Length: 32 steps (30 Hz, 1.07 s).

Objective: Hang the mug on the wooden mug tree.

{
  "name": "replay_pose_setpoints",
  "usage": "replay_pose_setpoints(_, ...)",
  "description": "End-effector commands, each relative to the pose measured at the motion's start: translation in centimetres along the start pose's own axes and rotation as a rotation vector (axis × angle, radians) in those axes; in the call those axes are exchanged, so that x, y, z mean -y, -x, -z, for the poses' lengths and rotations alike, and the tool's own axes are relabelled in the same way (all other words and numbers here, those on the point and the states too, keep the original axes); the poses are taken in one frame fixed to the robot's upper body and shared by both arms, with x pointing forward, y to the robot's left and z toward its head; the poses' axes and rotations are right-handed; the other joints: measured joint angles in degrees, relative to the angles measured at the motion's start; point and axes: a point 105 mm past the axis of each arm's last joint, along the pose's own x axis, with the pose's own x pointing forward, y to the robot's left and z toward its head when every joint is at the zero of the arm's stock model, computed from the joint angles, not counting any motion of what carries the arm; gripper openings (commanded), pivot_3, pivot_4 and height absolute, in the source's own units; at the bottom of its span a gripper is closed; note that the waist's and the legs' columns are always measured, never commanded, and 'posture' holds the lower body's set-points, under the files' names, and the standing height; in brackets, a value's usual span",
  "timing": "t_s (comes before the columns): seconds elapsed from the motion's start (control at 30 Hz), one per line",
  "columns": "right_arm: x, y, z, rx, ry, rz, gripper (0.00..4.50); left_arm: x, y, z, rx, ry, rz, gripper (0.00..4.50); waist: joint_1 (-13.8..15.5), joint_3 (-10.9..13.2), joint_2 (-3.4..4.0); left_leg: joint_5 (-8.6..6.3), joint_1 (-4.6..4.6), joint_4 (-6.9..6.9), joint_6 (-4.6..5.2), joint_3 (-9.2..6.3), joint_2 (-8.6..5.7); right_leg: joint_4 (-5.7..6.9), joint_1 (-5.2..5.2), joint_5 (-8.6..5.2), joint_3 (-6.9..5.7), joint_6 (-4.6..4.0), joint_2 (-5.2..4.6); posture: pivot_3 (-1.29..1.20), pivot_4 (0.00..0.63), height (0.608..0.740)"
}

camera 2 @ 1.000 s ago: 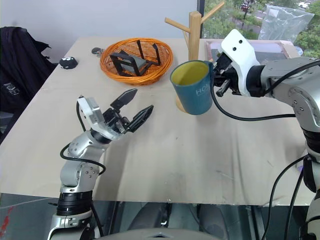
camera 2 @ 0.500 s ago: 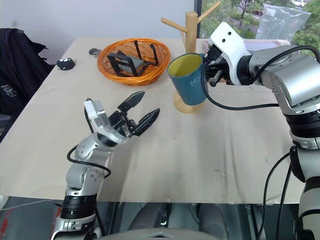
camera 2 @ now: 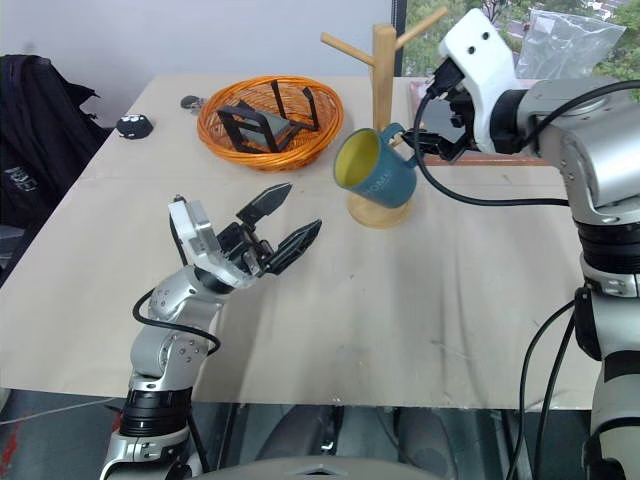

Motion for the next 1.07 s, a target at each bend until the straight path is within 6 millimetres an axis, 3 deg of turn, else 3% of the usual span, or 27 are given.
replay_pose_setpoints(0.03,0.6,1.5,-1.4,0.065,-0.024,0.058,4.4,0.3,-0.1,-0.4,0.018,-0.006,0.028,4.5,-0.07,0.0,0.0,0.0,0.0,0.01,0.0,0.03,0.0,0.01,0.0,0.0,0.03,0.0,0.0,0.0,0.15,0.74)
replay_pose_setpoints(0.17,0.0,1.3,-2.0,0.094,-0.052,0.054,4.4,0.4,-0.4,-0.1,0.015,0.006,0.05,4.5,-0.39,-0.01,0.02,0.0,0.07,0.0,0.0,0.08,0.02,0.1,0.0,0.0,0.09,-0.01,0.01,0.0,0.15,0.74)
replay_pose_setpoints(0.33,-0.4,2.4,-0.6,0.074,-0.074,0.035,4.4,0.3,-0.1,-0.1,-0.002,-0.005,0.054,4.5,0.04,-0.04,-0.04,0.0,0.06,0.0,0.0,0.06,0.01,0.14,-0.01,0.0,0.06,-0.01,0.02,0.0,0.15,0.74)
replay_pose_setpoints(0.5,-4.2,4.9,4.9,0.137,-0.062,-0.129,4.4,0.9,1.5,1.5,-0.132,-0.007,0.036,4.5,1.03,-0.21,-0.31,0.0,0.0,-0.06,0.02,0.02,-0.05,-0.07,0.04,0.0,-0.06,0.0,0.03,0.0,0.15,0.74)
replay_pose_setpoints(0.6,-6.4,6.4,10.2,0.126,-0.177,-0.13,4.4,1.5,2.4,2.1,-0.198,0.01,0.034,4.5,1.11,-0.15,-0.22,-0.03,0.0,-0.03,0.05,0.12,-0.03,0.0,-0.01,0.0,0.0,0.01,-0.01,0.0,0.15,0.74)
replay_pose_setpoints(0.7,-8.4,8.1,14.7,0.146,-0.287,-0.094,4.4,1.9,3.8,4.2,-0.353,0.037,-0.017,4.5,1.32,-0.23,-0.22,-0.03,0.16,-0.03,0.05,0.01,0.08,0.06,0.12,0.0,-0.09,0.0,0.0,0.0,0.15,0.74)
replay_pose_setpoints(0.83,-11.7,9.7,18.8,0.161,-0.398,-0.134,4.4,2.1,6.4,7.3,-0.578,0.044,-0.096,4.5,0.59,-0.22,-0.13,-0.19,0.64,-0.02,0.32,0.33,0.0,0.46,0.3,-0.01,0.22,0.02,0.16,0.0,0.15,0.74)
replay_pose_setpoints(0.97,-12.1,10.2,20.8,0.186,-0.375,-0.057,4.4,2.6,7.7,8.0,-0.638,0.065,-0.107,4.5,-0.37,-0.21,-0.14,-0.22,1.62,-0.05,0.33,0.37,0.2,0.12,1.37,-0.08,0.09,0.01,0.25,0.0,0.15,0.74)
replay_pose_setpoints(1.07,-12.3,10.3,20.9,0.242,-0.367,-0.038,4.4,2.2,8.1,7.9,-0.653,0.028,-0.122,4.5,-0.3,-0.22,-0.15,-0.22,1.7,-0.1,0.32,0.36,0.21,0.09,1.43,-0.06,0.02,0.0,0.19,0.0,0.15,0.74)
